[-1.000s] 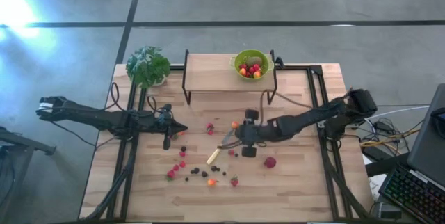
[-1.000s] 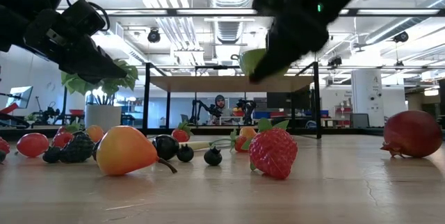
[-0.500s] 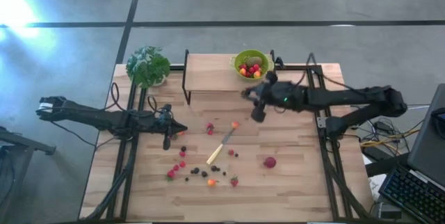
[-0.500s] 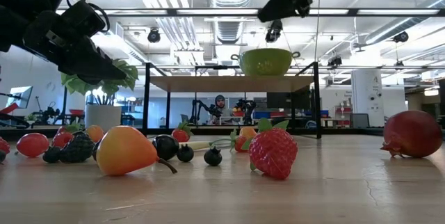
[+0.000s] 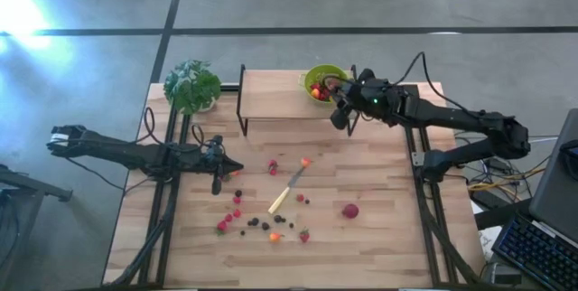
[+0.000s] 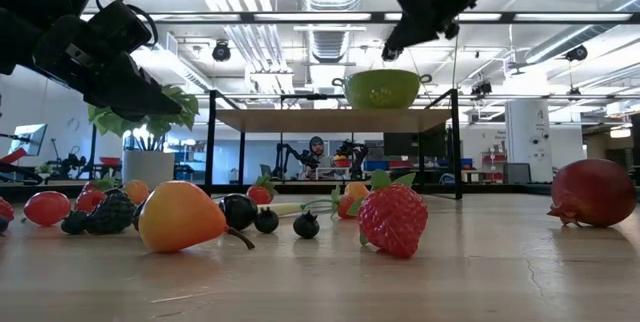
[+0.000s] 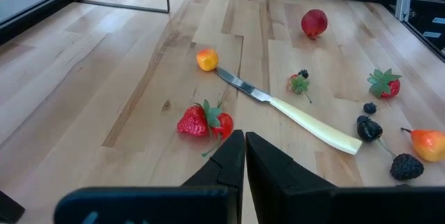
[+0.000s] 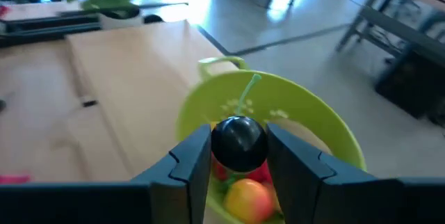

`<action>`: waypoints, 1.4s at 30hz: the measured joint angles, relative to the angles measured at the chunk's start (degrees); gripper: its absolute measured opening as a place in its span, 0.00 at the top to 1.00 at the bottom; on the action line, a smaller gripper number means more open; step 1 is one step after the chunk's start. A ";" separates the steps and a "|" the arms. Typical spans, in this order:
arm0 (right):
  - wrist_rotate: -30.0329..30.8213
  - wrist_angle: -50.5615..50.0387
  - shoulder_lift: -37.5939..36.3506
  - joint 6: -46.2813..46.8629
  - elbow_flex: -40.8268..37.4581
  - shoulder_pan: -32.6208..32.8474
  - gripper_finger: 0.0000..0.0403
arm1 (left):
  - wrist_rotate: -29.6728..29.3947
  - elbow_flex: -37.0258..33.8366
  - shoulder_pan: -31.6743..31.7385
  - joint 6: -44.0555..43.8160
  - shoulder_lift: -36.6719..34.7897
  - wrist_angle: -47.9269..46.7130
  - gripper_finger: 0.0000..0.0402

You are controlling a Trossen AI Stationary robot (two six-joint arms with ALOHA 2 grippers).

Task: Pick & Place Fruit
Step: Put the black cherry into the green strainer bowl, then put the pear into the green strainer bowl

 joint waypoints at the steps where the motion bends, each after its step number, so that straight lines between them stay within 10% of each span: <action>1: 0.00 -0.15 0.14 0.32 -0.03 -0.89 0.68 | 0.00 0.00 0.00 -0.01 0.00 0.00 0.95; 32: -0.16 -4.52 0.13 3.02 -0.74 -6.86 0.73 | -0.01 -0.01 0.01 -0.01 0.00 -0.01 0.95; 42: -10.37 -4.44 -0.15 1.55 1.52 -0.07 0.78 | -0.02 0.01 0.02 0.00 0.00 -0.02 0.95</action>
